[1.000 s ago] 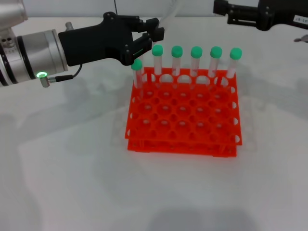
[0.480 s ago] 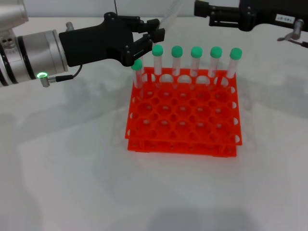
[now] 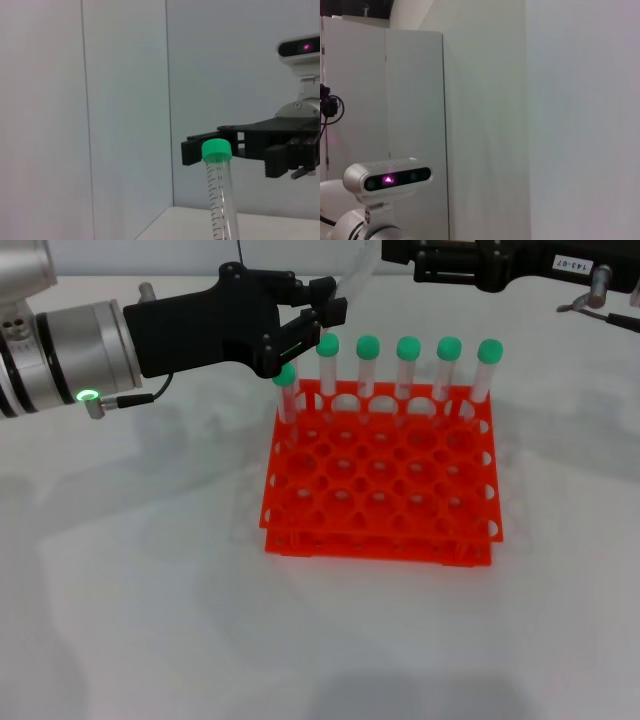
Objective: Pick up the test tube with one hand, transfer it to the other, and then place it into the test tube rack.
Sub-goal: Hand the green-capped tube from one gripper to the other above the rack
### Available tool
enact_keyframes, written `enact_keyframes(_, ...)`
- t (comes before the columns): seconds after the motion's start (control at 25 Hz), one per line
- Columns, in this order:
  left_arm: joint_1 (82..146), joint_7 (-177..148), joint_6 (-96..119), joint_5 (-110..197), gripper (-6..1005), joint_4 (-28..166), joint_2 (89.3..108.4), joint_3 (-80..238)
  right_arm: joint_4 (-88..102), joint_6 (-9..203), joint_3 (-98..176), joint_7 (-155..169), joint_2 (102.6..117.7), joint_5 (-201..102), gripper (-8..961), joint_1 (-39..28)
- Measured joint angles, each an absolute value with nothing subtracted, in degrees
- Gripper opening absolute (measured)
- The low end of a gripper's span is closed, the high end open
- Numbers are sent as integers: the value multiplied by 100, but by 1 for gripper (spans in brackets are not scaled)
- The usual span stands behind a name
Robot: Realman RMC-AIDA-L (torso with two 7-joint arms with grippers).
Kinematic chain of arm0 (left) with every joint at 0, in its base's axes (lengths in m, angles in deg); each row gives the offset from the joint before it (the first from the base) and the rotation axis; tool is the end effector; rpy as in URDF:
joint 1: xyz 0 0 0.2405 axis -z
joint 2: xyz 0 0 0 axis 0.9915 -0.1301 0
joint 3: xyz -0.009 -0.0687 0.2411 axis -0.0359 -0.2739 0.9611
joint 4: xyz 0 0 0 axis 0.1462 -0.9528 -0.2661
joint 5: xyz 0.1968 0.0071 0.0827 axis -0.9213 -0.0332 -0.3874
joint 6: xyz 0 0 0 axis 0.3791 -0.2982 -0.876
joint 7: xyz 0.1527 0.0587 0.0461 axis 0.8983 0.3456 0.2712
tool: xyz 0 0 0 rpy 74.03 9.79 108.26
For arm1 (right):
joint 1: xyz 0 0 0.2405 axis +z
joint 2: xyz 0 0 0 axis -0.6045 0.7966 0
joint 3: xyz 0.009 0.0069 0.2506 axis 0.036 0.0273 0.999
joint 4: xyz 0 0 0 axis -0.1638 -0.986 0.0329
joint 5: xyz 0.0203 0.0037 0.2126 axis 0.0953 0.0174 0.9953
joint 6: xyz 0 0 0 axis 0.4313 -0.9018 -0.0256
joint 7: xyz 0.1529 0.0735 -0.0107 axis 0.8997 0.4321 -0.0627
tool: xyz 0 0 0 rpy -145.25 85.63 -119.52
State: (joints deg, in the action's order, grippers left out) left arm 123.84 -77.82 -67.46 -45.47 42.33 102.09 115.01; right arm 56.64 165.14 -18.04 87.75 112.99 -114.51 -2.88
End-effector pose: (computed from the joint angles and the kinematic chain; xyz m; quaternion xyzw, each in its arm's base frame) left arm -0.1714 0.3877 -0.0202 -0.9246 -0.0620 -0.3384 0.1635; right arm 0.1109 0.4009 0.0297 -0.9107 0.0588 0.3678 0.1789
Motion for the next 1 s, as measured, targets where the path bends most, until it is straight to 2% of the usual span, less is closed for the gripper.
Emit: enact_keyframes(1.0,12386,-7759,-6785,-4554,263,4233,10208,11500,5620,16523,-1796,8799,11298,-11433,724,-240)
